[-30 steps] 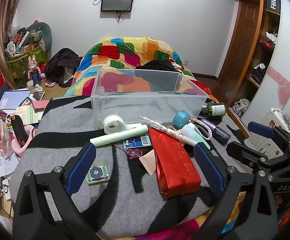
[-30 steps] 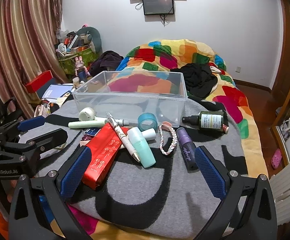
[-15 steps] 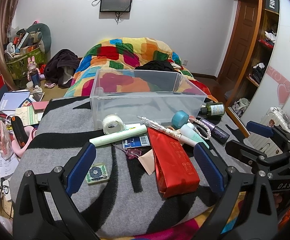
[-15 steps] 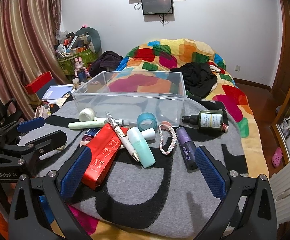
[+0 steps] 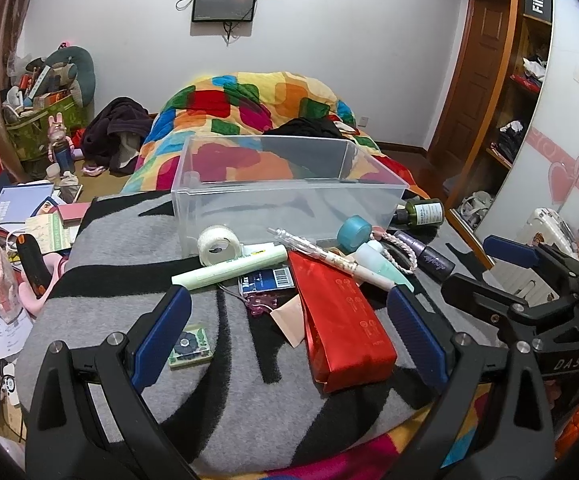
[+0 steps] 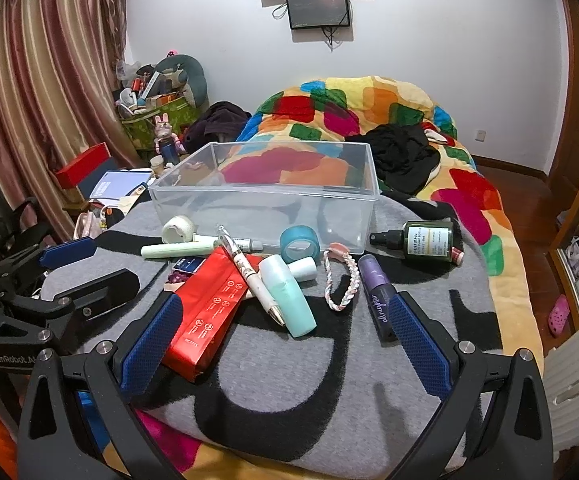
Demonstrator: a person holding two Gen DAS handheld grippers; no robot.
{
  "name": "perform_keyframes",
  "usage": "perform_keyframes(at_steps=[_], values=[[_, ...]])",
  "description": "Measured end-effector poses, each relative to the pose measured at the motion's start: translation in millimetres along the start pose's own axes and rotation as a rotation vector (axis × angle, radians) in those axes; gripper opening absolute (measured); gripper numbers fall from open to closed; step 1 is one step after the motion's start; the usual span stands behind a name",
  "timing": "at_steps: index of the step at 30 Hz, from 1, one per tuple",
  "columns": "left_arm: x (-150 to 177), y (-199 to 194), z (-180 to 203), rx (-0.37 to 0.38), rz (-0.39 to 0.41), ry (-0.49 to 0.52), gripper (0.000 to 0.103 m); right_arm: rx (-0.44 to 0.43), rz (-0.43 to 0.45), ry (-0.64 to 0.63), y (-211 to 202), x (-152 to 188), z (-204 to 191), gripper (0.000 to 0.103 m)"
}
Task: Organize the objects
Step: 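Move left tool toward green packet while right tool approaches purple spray bottle, then close left tool on green packet while right tool grasps purple spray bottle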
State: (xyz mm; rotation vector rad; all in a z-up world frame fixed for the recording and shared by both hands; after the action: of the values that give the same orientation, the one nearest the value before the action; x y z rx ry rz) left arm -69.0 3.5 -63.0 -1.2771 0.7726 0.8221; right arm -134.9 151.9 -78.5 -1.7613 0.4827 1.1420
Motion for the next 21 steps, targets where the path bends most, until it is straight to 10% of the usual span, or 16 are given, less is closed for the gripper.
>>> perform_keyframes(at_steps=[21], values=[[36.1, 12.0, -80.0, -0.121, -0.118, -0.096, 0.066, 0.083, -0.091, 0.102, 33.6, 13.4, 63.6, 0.065]])
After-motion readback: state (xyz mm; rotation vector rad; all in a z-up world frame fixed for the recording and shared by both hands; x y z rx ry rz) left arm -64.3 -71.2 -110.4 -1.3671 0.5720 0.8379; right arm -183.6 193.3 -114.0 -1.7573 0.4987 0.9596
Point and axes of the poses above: each gripper's, at about its wrist camera, not at the fingertips, and y roughly the way its jaws point, z to its right, x to its underside, the point moved 8 cm from there along y, roughly the way its jaws point, and after that the axes turned 11 degrees about z, right-handed, at the moved point
